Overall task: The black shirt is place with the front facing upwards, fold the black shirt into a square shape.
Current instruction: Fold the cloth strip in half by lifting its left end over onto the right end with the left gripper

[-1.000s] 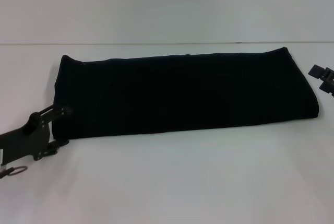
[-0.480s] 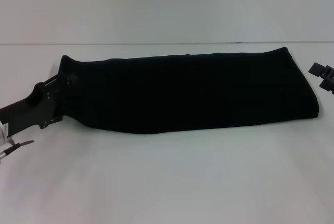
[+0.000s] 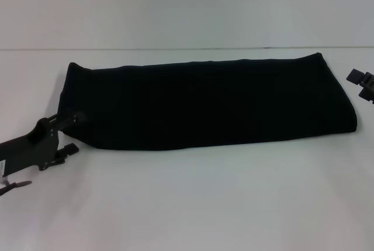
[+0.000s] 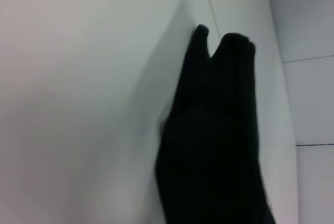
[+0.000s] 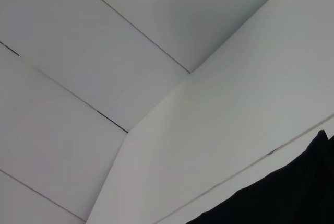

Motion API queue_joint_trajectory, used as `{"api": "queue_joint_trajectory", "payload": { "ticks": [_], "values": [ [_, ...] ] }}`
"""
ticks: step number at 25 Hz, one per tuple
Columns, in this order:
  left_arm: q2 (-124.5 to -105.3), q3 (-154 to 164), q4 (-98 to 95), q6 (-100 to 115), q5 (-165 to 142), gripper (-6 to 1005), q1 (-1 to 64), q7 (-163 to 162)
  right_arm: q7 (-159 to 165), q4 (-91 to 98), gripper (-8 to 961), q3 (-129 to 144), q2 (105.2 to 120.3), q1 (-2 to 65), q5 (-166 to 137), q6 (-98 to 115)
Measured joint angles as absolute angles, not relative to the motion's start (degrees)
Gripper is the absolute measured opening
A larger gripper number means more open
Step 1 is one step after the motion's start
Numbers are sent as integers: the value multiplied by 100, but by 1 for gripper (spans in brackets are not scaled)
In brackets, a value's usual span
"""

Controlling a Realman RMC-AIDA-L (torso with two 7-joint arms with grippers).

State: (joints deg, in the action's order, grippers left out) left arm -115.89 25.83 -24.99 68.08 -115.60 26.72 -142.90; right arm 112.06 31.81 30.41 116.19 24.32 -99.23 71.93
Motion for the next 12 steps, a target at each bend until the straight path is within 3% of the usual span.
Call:
{"api": "queue_joint_trajectory", "payload": {
  "ticks": [12],
  "values": [
    [-11697,2765,-2415,6001,-11649,880,3202,-14228,11206,3173,926,3041,11626,2399,-9924,7180]
  ]
}}
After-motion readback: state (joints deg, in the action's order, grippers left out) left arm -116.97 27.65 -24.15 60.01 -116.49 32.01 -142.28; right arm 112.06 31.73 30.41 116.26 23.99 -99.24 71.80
